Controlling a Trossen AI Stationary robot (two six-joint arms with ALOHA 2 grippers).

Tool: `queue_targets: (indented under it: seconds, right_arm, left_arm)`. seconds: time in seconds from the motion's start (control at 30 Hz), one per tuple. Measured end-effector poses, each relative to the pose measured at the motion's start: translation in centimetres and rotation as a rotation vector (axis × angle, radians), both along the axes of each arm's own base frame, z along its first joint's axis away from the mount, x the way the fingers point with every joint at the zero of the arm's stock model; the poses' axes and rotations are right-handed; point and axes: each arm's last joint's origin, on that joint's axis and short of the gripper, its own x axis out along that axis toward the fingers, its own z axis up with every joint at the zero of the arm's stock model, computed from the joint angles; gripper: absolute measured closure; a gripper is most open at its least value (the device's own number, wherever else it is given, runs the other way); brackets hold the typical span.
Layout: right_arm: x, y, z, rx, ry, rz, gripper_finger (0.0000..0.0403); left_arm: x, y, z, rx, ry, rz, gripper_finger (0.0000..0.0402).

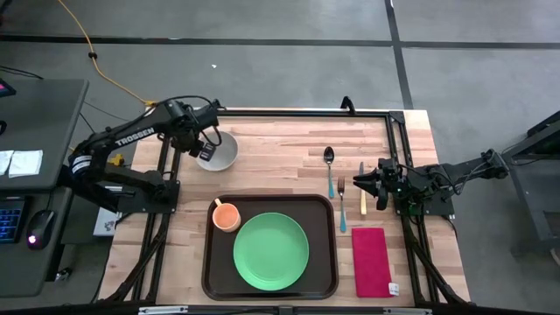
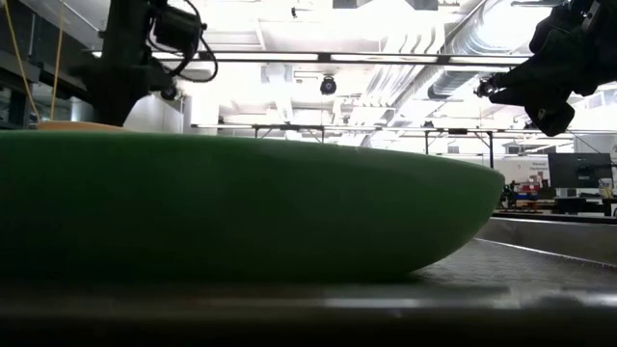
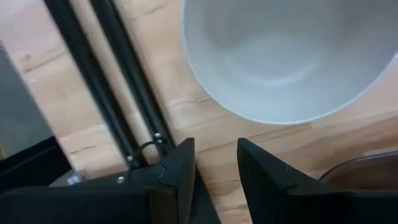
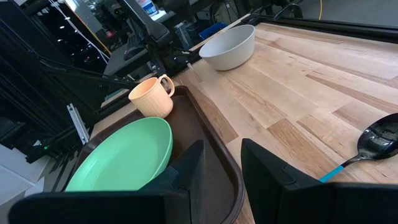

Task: Set up tray
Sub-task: Put the gray bowl on top of the green plate on the brown serving tray

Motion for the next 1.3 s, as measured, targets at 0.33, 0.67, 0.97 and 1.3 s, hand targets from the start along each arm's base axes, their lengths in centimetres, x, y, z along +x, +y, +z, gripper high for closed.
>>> queue_targets:
  seconds: [0.33,0.67,0.97,1.3]
  right_arm:
    - [0.0,0.0,0.0,0.000,0.000,0.000,0.0320]
    - [0.0,0.0,0.0,0.002,0.000,0.007,0.0320]
    - [0.0,0.0,0.0,0.002,0.000,0.007,0.0320]
    - [0.0,0.0,0.0,0.002,0.001,0.008,0.0320]
  left_arm:
    - [0.0,0.6,-4.9,-0.077,-0.098,0.049,0.0252]
    - [-0.8,1.2,-6.3,-0.089,-0.096,0.092,0.0252]
    - [-0.6,1.4,-6.3,-0.069,-0.118,0.091,0.0252]
    - [-1.4,2.2,-6.3,-0.053,-0.100,0.154,0.0252]
